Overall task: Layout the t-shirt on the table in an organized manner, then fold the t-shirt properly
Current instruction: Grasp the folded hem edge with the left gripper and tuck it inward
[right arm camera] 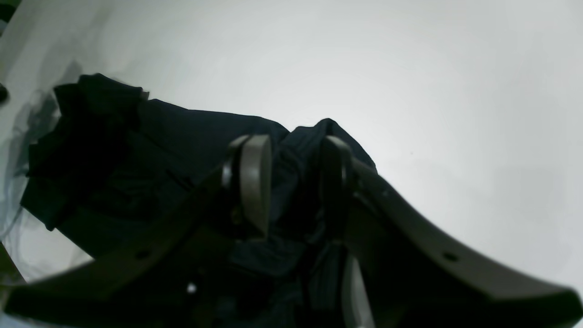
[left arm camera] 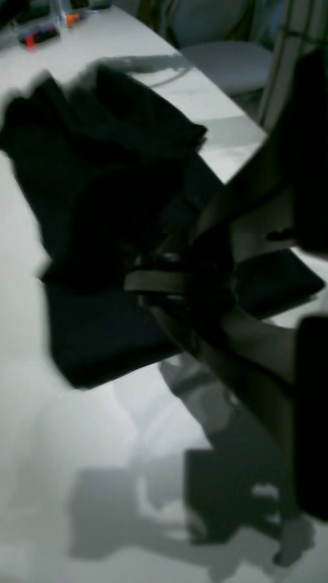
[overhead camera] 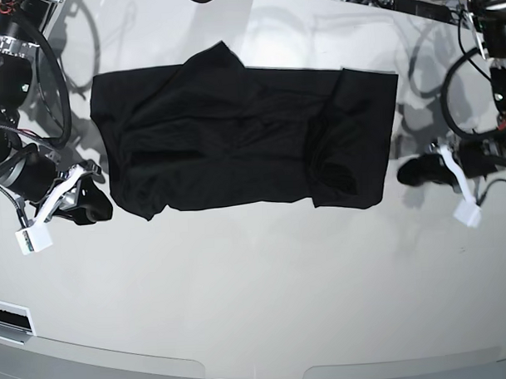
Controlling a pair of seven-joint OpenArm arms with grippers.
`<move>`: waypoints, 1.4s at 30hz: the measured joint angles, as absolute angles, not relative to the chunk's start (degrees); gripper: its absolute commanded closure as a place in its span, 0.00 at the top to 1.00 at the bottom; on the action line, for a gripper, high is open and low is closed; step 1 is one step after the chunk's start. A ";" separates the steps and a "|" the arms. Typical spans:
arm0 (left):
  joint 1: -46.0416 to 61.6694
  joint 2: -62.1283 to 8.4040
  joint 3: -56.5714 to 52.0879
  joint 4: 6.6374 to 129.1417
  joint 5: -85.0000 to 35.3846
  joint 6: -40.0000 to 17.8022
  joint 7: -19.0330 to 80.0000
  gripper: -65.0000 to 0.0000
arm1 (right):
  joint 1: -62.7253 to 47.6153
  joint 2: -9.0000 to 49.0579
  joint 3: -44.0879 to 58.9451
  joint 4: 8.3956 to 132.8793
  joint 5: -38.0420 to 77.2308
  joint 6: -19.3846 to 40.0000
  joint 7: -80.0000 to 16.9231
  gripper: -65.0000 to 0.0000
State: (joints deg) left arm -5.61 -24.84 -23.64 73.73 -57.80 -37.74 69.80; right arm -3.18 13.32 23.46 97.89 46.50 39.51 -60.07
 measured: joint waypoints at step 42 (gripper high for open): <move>-6.48 -18.74 -19.09 77.01 -46.87 -39.48 53.82 0.00 | -2.79 13.32 23.46 97.89 46.59 39.53 -61.60 0.30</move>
State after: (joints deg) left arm -6.48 -18.74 -19.09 77.01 -46.87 -39.48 53.82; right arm -2.79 13.32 23.46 97.89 46.59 39.53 -61.60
